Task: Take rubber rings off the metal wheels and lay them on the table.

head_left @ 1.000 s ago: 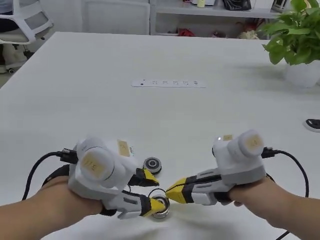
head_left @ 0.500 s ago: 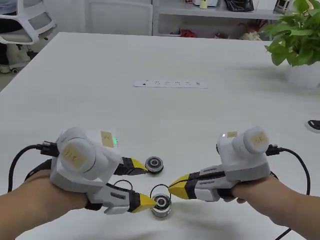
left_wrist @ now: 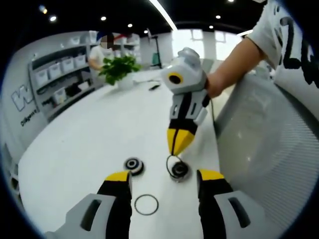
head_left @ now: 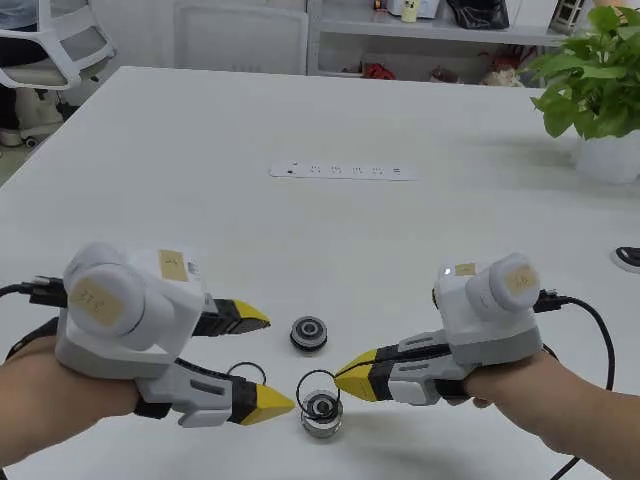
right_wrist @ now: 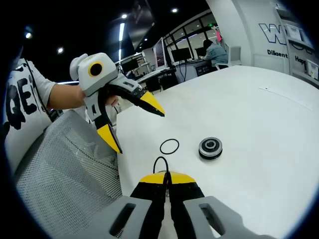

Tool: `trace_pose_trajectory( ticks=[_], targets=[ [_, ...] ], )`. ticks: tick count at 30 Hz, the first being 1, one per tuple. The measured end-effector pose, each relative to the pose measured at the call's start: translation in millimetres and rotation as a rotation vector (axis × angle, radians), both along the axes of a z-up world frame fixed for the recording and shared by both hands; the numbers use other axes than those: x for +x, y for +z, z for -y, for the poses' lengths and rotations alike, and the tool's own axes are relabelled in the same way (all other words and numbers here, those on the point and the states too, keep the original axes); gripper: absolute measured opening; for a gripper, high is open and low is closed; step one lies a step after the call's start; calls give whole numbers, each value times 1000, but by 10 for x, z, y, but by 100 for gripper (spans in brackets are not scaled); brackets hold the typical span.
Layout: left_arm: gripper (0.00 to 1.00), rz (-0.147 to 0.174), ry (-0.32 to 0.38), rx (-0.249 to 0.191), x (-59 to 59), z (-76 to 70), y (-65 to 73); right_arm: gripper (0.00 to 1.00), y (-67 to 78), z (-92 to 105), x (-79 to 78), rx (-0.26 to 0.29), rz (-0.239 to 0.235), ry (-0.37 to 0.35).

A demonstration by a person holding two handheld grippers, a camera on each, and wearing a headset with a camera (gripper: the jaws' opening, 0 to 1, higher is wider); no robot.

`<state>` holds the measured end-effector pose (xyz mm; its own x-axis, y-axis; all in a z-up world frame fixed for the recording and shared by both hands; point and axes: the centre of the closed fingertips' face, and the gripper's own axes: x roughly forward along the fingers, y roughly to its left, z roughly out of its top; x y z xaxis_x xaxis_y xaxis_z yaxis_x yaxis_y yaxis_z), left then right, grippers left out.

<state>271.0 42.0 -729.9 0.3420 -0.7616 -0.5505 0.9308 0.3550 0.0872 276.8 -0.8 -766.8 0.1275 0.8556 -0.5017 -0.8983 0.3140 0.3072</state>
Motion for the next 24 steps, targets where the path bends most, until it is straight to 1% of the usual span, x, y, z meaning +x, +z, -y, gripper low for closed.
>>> trace_pose_trajectory(
  ticks=[9, 16, 24],
  targets=[
    [60, 7, 26, -1, 12, -158, 23, 0, 46, -25, -7, 5, 1, 10],
    [65, 17, 41, -2, -16, -221, 48, 0, 103, -63, 5, 13, 7, 16],
    [68, 13, 59, -4, -47, -276, 30, 0, 169, -134, 36, 27, 14, 20]
  ],
)
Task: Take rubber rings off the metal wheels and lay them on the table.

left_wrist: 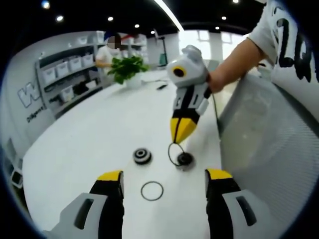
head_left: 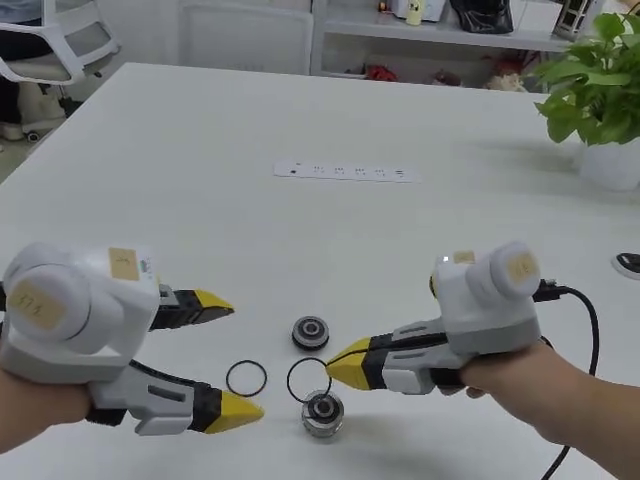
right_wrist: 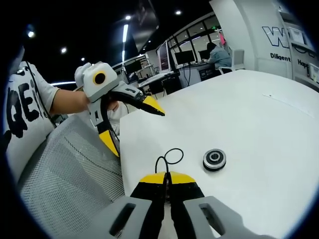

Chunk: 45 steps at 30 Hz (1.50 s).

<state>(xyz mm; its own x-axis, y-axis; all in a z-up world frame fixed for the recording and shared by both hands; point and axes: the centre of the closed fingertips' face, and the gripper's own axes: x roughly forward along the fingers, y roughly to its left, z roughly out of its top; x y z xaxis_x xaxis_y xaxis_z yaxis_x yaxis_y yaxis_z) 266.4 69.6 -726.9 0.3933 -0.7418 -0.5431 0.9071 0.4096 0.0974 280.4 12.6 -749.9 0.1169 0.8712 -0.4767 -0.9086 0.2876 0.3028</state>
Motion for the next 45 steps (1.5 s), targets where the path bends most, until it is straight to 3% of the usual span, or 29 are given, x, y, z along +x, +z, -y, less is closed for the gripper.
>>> trace_pose_trajectory(
  ticks=[12, 23, 45],
  targets=[
    [70, 4, 21, -3, 15, -63, 10, 0, 60, -129, 43, 11, 8, 12],
    [72, 5, 43, 11, 0, -193, -16, 0, 28, -251, 57, 7, 11, 27],
    [73, 6, 62, 24, -25, -290, -41, 0, -209, -357, 58, -53, 1, 39]
  ],
)
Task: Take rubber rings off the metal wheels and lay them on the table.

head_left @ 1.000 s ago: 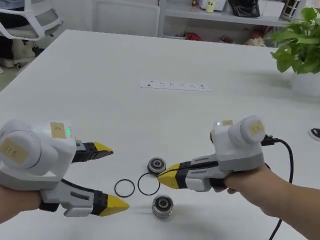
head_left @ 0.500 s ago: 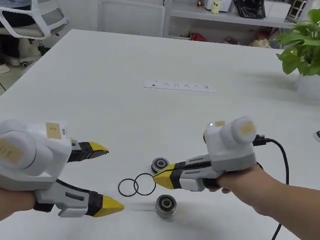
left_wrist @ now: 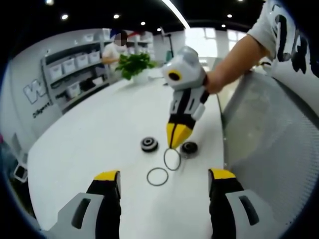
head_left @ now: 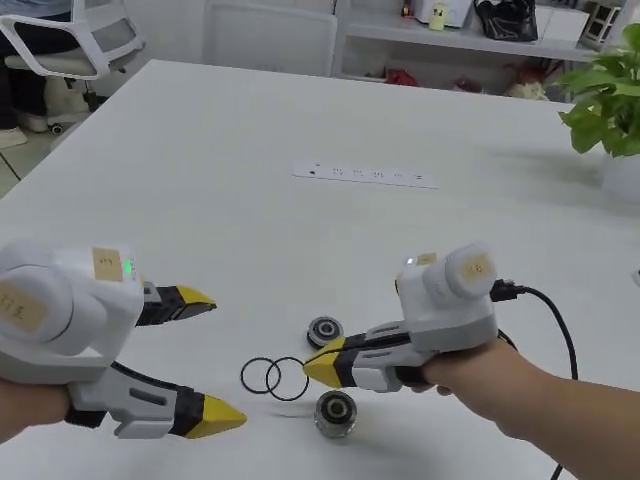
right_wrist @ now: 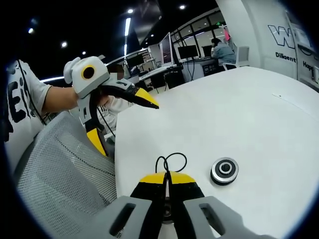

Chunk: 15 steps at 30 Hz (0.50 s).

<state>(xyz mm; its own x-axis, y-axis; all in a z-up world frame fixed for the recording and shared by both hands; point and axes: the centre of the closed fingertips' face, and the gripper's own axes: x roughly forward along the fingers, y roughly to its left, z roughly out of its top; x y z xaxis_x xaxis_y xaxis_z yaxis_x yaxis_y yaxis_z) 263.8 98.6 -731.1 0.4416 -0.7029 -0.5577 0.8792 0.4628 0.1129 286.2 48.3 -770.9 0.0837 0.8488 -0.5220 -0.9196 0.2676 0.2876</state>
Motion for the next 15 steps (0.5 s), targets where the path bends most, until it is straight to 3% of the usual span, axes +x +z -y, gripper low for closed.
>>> trace_pose_trajectory(
  ticks=[15],
  targets=[
    [73, -11, -2, 1, -1, 17, -30, 0, -185, -10, -13, -42, -18, -17]
  ],
)
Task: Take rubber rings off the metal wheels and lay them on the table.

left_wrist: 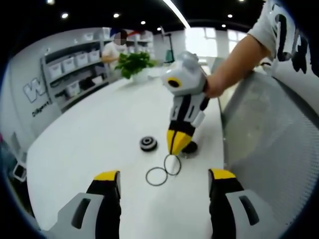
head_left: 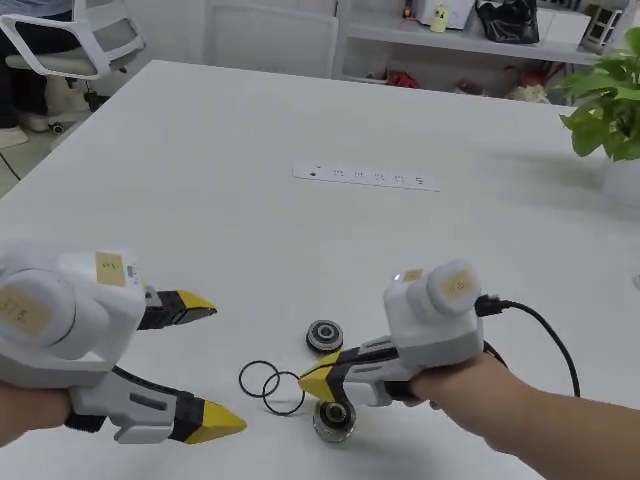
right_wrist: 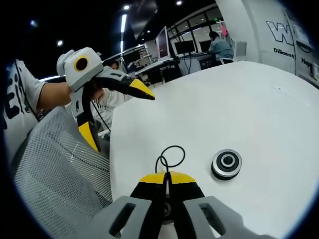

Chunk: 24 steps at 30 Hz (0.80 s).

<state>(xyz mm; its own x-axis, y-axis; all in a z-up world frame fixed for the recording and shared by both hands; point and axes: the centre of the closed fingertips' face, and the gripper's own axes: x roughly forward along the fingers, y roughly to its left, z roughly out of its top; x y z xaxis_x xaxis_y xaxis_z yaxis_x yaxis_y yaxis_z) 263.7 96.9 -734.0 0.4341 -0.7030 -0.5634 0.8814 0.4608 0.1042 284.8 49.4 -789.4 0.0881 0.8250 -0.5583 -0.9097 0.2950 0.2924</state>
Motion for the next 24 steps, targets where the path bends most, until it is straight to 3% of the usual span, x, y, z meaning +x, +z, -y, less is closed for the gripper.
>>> trace_pose_trajectory(
  ticks=[24],
  targets=[
    [72, -16, 3, 12, -41, -3, -48, 0, -82, 39, 64, -10, -9, -51]
  ],
)
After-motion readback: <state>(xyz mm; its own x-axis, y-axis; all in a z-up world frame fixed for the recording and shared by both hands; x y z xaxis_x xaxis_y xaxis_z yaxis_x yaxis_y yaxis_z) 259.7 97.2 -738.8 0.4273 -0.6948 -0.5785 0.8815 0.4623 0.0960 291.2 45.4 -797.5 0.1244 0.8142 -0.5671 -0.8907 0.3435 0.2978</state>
